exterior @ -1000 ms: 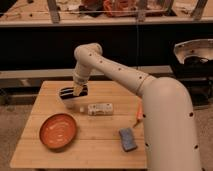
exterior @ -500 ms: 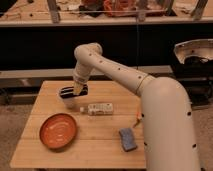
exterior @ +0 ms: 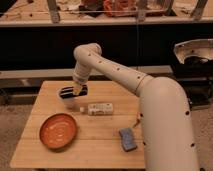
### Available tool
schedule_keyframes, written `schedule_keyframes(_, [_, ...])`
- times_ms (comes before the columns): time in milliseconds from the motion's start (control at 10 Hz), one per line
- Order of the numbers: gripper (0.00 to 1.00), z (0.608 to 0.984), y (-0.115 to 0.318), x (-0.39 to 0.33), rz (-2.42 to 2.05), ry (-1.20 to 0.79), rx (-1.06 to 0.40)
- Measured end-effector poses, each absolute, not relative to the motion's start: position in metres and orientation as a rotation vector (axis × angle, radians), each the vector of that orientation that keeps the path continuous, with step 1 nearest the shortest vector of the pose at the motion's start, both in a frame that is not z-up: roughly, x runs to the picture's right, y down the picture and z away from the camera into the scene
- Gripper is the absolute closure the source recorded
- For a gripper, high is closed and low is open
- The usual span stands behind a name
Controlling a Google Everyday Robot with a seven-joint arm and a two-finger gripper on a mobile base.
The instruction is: Place the eraser in the ceramic cup
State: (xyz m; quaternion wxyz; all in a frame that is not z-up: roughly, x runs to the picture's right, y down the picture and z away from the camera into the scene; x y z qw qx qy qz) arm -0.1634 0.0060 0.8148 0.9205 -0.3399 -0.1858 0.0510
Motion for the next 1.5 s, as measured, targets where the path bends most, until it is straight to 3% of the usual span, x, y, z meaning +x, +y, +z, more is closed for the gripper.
schedule_keyframes(700, [0.82, 0.8176, 0.0048, -0.1662, 0.115, -0.367, -0.699])
schedule_keyframes(1300, [0.58, 0.817, 0.0038, -0.1706, 0.116, -0.362, -0.699])
schedule_keyframes(1500, [0.62, 0.8167, 0.0035, -0.1706, 0.119, -0.359, -0.697])
